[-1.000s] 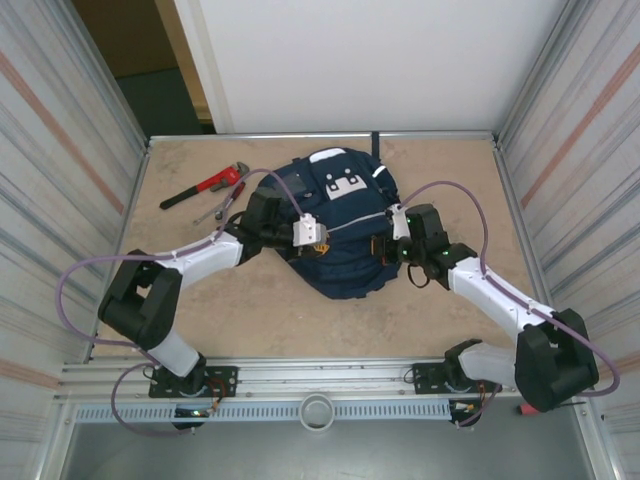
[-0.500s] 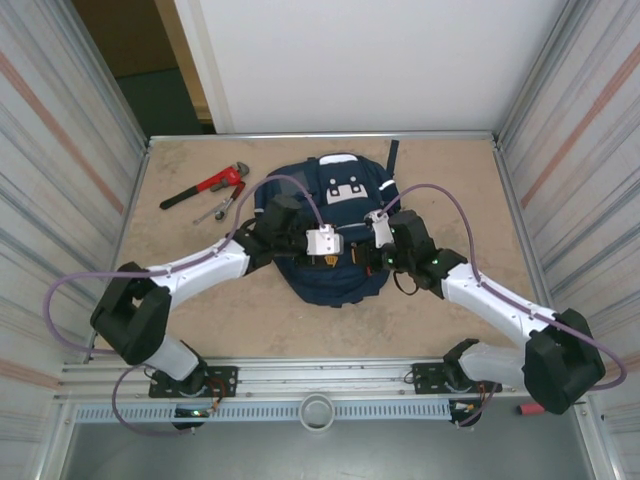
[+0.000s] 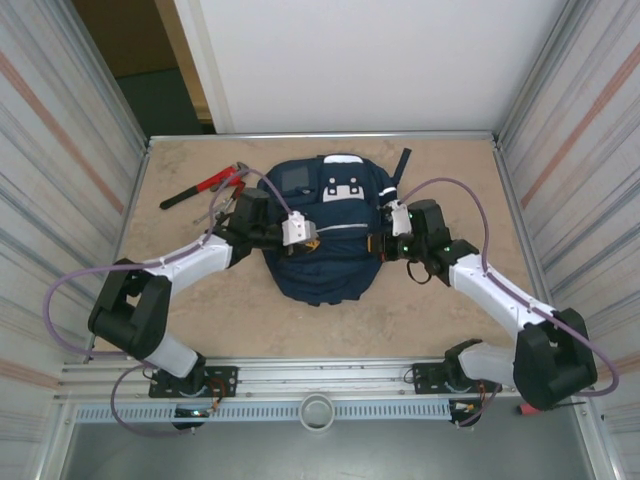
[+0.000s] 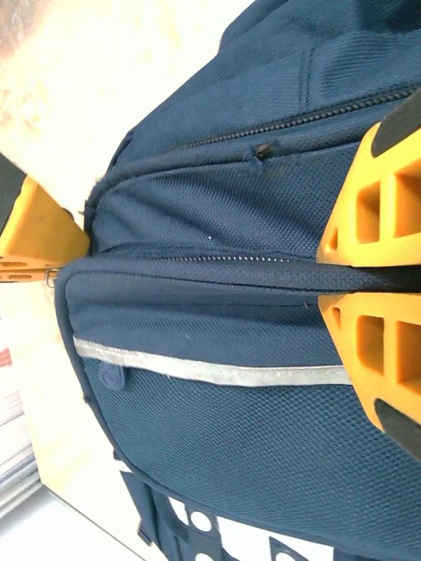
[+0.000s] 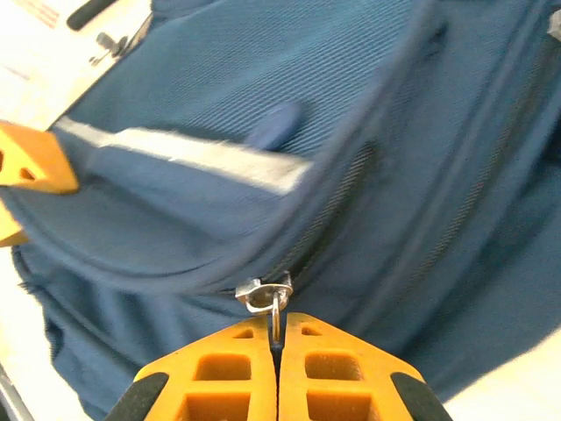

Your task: Pack the student bag

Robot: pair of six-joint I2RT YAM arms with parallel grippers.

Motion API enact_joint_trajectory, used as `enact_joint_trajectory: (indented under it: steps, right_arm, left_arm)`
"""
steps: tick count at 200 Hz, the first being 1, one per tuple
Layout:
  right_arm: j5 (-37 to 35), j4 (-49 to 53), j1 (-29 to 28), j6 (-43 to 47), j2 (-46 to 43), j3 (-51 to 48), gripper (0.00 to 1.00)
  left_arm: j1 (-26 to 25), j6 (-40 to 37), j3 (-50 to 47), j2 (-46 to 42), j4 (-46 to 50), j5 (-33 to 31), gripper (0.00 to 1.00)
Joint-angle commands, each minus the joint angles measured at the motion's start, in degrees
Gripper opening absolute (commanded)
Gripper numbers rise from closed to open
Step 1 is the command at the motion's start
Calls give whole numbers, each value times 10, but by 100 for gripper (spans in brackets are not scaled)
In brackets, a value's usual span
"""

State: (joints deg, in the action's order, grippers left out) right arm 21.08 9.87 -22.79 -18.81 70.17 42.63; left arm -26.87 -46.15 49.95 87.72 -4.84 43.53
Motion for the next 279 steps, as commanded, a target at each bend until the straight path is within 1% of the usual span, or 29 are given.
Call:
enact_joint_trajectory:
  steps: [1,16,30,36,52,64,89,101,112,127,133,141,147,155,165,182,197,226,241,264,279]
  right_arm:
    - [-22,20,-5,2,8,18,0]
    - [-24,6,-36,8,9,23,0]
    - [-18,-7,-52,6,9,27,0]
    - [-12,-14,-55,3,9,26,0]
    - [3,-30,-59,-4,5,25,0]
    - [9,-37,-65,-6,1,25,0]
    - [19,-49,-79,-7,-13,25,0]
    - [27,-54,-84,-7,-19,23,0]
    - [32,-53,-87,-2,-25,20,0]
    - [27,-44,-86,8,-32,13,0]
    - [23,-37,-84,13,-34,9,0]
    - [22,-27,-76,21,-35,4,0]
    - [21,-19,-67,26,-35,2,0]
    - [20,-5,-51,30,-32,0,0]
    - [18,13,-22,27,-26,1,1]
    - [18,39,32,6,-1,14,6]
    - [19,49,55,-10,30,38,8]
    - [27,32,56,-30,79,77,12]
    - [26,46,59,-30,94,93,18]
    - [16,57,65,-21,71,75,24]
    - [12,60,79,-23,42,53,34]
  left_arm:
    - [18,8,2,-18,-13,-16,9]
    - [13,9,11,-18,17,-44,20]
    - [-6,7,11,-33,32,-57,40]
    - [-18,2,9,-42,34,-66,46]
    - [-54,-15,4,-57,34,-101,58]
    - [-77,-22,12,-57,41,-125,61]
    - [-108,-40,49,-26,77,-160,62]
    - [-117,-49,67,-5,91,-172,60]
    - [-117,-54,80,12,104,-177,54]
    - [-116,-59,92,22,113,-177,40]
    - [-113,-63,92,21,111,-172,32]
    - [-107,-66,89,17,104,-156,22]
    - [-102,-65,85,12,98,-139,12]
    - [-94,-62,78,3,91,-109,6]
    - [-83,-56,67,-11,81,-56,3]
    - [-60,-46,43,-27,52,42,1]
    - [-56,-51,32,-32,46,82,2]
    - [-56,-61,50,-15,79,100,2]
    - [-56,-56,53,-10,77,98,2]
    - [-56,-50,49,-7,63,86,2]
    - [-56,-46,50,-5,62,78,3]
